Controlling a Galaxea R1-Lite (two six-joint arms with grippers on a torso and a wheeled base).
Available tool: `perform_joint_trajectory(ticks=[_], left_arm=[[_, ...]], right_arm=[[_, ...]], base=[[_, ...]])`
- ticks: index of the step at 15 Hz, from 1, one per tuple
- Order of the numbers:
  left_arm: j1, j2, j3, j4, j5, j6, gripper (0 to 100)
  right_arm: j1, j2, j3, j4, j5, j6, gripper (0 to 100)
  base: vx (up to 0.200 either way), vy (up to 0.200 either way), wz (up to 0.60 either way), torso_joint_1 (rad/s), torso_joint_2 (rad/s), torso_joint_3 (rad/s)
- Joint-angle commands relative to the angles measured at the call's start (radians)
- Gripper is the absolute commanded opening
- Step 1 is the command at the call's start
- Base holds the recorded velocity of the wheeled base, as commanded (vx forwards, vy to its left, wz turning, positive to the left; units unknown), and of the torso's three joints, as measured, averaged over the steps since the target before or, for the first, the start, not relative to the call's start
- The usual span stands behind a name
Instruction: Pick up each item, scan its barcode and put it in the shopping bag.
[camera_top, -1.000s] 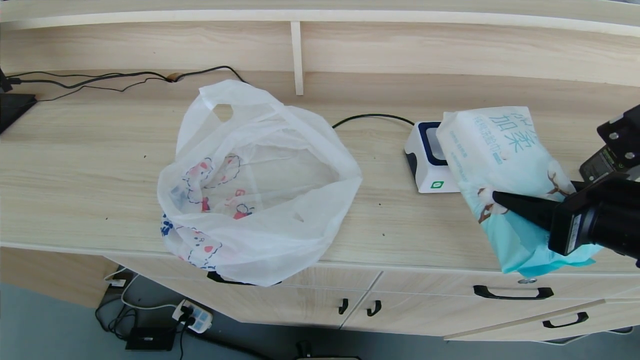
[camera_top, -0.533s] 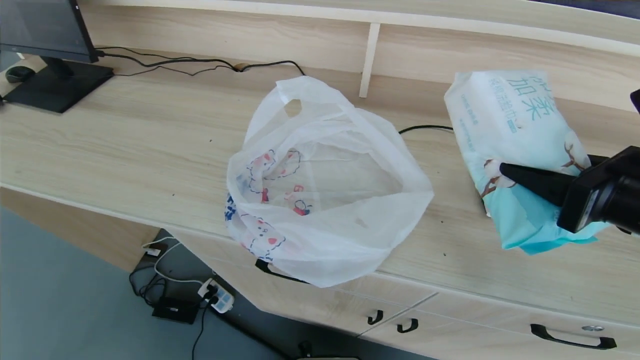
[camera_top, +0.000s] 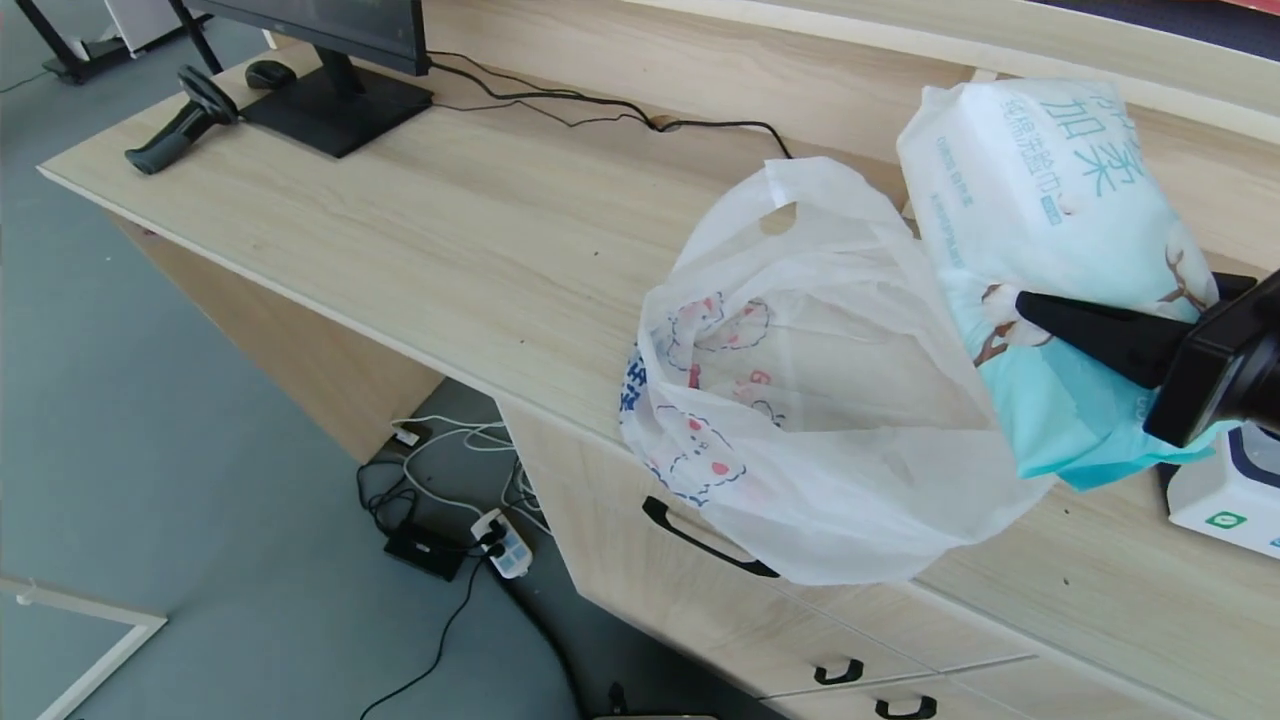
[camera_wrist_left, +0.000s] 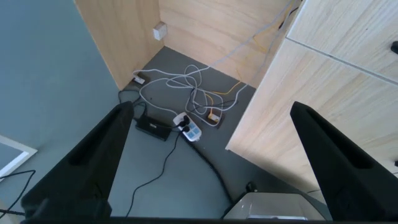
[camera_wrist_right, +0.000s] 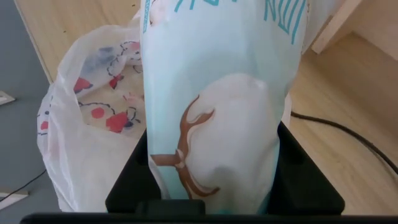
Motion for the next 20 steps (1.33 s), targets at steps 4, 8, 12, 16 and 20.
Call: perform_joint_trajectory(ticks=[4,8,12,16,20], left_arm=[[0.000,0.000,0.000,-0.001,0.000,0.001,100],[0.000,0.000,0.000,-0.001,0.000,0.001,100],[0.000,0.000,0.000,-0.001,0.000,0.001,100],[0.000,0.000,0.000,-0.001,0.000,0.001,100],[0.000,0.000,0.000,-0.001,0.000,-0.001,100]], right_arm=[[0.003,0.129,-0.093,-0.002,0.067,0.051,0],[0.175,0.146,-0.040,-0.010,0.106,0.055,0],[0.234,0.354,0.006,-0.332,0.104,0.057,0],[0.211,0.496,-0.026,-0.534,0.110,0.106,0],[0.069,0.489,-0.038,-0.534,0.146,0.081,0]], base=[[0.000,0.000,0.00,0.000,0.00,0.000],[0.000,0.000,0.00,0.000,0.00,0.000],[0.000,0.000,0.00,0.000,0.00,0.000],[0.000,0.000,0.00,0.000,0.00,0.000],[0.000,0.000,0.00,0.000,0.00,0.000]])
